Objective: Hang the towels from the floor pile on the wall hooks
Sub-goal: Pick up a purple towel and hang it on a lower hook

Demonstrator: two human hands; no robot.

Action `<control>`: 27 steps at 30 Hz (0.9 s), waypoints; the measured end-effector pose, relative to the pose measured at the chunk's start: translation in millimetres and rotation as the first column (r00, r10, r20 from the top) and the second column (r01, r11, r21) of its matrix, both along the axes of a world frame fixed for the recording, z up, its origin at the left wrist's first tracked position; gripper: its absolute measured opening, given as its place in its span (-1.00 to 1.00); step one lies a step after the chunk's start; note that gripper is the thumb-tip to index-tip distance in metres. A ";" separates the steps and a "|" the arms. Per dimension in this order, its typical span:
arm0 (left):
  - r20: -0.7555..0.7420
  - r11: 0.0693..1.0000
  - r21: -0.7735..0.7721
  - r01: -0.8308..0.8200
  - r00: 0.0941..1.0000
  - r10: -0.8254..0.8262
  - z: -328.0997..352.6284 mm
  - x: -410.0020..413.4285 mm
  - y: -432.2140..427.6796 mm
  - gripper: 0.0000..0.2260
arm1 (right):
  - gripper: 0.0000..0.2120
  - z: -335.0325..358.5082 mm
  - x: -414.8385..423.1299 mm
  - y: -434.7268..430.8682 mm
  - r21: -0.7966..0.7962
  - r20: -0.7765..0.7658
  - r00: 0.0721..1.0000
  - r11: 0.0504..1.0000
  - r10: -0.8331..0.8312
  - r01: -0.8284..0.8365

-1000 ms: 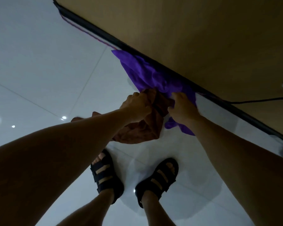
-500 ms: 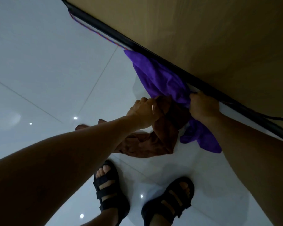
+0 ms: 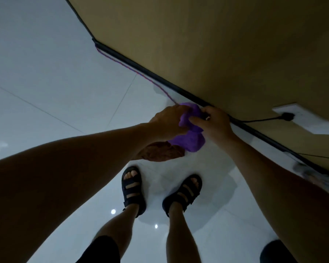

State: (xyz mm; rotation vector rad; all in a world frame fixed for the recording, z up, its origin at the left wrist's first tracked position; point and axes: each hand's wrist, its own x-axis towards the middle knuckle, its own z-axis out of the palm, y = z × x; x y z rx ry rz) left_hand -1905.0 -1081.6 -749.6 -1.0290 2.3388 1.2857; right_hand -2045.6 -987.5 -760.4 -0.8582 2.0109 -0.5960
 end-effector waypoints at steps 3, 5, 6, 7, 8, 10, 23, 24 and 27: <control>-0.049 0.997 -0.002 0.075 0.996 -0.075 54.8 8.7 -0.7 -0.66 | -0.81 61.9 15.1 10.0 -0.038 0.034 0.997 0.997 -0.072 0.074; -0.066 0.991 -0.005 0.131 0.989 -0.131 92.8 18.3 -2.6 -0.71 | -0.83 103.8 24.3 17.7 -0.067 -0.007 0.997 0.995 -0.077 0.077; -0.069 0.988 -0.018 0.153 0.986 -0.154 112.0 24.5 -2.7 -0.71 | -0.81 125.1 29.2 21.8 -0.081 -0.037 0.998 0.995 -0.060 0.057; -0.071 0.984 -0.041 0.175 0.982 -0.178 131.7 30.1 -2.7 -0.70 | -0.79 146.6 33.3 25.4 -0.087 -0.071 0.997 0.996 -0.031 0.025; -0.076 0.978 -0.068 0.199 0.976 -0.204 152.6 35.2 -1.7 -0.71 | -0.77 168.1 37.0 29.2 -0.081 -0.110 0.994 0.997 0.003 -0.012; -0.101 0.967 -0.113 0.228 0.966 -0.240 195.5 45.7 4.4 -0.75 | -0.74 209.7 44.8 38.2 -0.048 -0.209 0.976 0.996 0.062 -0.074; -0.285 0.982 -0.188 0.009 0.956 -0.063 427.2 105.4 94.7 -0.91 | -0.71 436.9 104.2 115.1 -0.390 -0.212 0.977 0.918 -0.021 -0.065; -0.286 0.983 -0.183 0.004 0.956 -0.057 442.9 109.8 102.3 -0.92 | -0.72 449.9 107.0 120.4 -0.408 -0.203 0.979 0.911 -0.030 -0.056; -0.278 0.962 -0.271 0.025 0.955 -0.103 486.6 121.1 118.3 -0.75 | -0.77 489.9 114.0 132.0 -0.447 -0.255 0.966 0.890 -0.031 -0.089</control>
